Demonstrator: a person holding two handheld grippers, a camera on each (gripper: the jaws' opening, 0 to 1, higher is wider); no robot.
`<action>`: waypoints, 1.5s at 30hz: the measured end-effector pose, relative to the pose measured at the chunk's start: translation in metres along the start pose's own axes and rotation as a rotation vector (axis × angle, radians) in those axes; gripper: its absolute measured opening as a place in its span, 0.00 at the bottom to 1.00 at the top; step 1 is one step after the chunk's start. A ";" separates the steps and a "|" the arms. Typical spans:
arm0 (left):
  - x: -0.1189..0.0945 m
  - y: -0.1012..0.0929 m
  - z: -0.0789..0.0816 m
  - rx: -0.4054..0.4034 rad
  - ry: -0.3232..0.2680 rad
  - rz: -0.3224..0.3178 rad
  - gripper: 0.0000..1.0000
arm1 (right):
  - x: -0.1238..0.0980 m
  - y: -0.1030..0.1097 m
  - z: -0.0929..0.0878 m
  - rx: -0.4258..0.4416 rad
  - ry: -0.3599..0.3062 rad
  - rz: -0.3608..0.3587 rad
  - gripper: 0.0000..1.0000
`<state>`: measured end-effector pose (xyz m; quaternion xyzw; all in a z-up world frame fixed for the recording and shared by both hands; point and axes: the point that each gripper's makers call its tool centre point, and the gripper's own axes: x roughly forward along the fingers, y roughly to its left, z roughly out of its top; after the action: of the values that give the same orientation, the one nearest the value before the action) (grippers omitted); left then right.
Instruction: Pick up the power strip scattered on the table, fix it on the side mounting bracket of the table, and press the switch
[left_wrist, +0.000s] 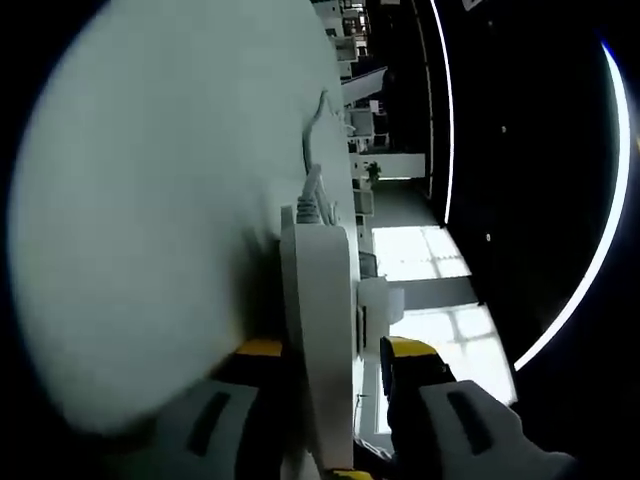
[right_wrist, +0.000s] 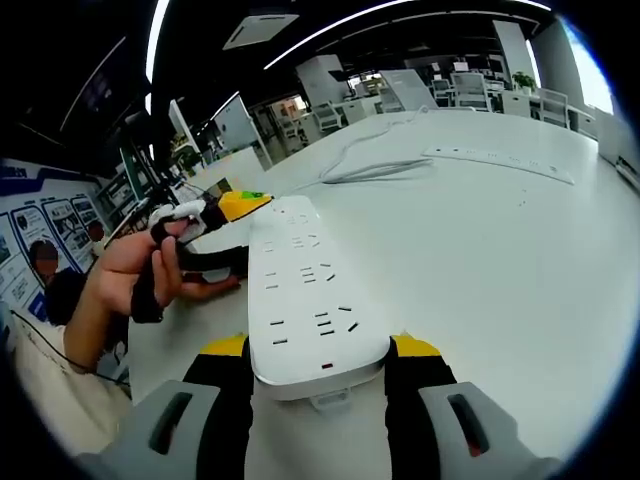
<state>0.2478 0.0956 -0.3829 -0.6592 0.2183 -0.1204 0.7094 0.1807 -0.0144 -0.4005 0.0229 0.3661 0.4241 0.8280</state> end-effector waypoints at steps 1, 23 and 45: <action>0.000 0.001 0.000 0.002 -0.003 0.006 0.36 | 0.000 0.000 0.000 0.000 -0.001 0.000 0.47; 0.000 0.006 -0.001 0.031 -0.005 0.022 0.27 | 0.000 -0.001 -0.002 -0.057 0.012 -0.033 0.48; -0.001 0.003 -0.004 0.046 0.016 -0.021 0.25 | -0.017 0.007 0.011 -0.252 -0.091 -0.074 0.60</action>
<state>0.2448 0.0932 -0.3859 -0.6439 0.2141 -0.1381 0.7215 0.1760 -0.0192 -0.3801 -0.0754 0.2725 0.4345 0.8551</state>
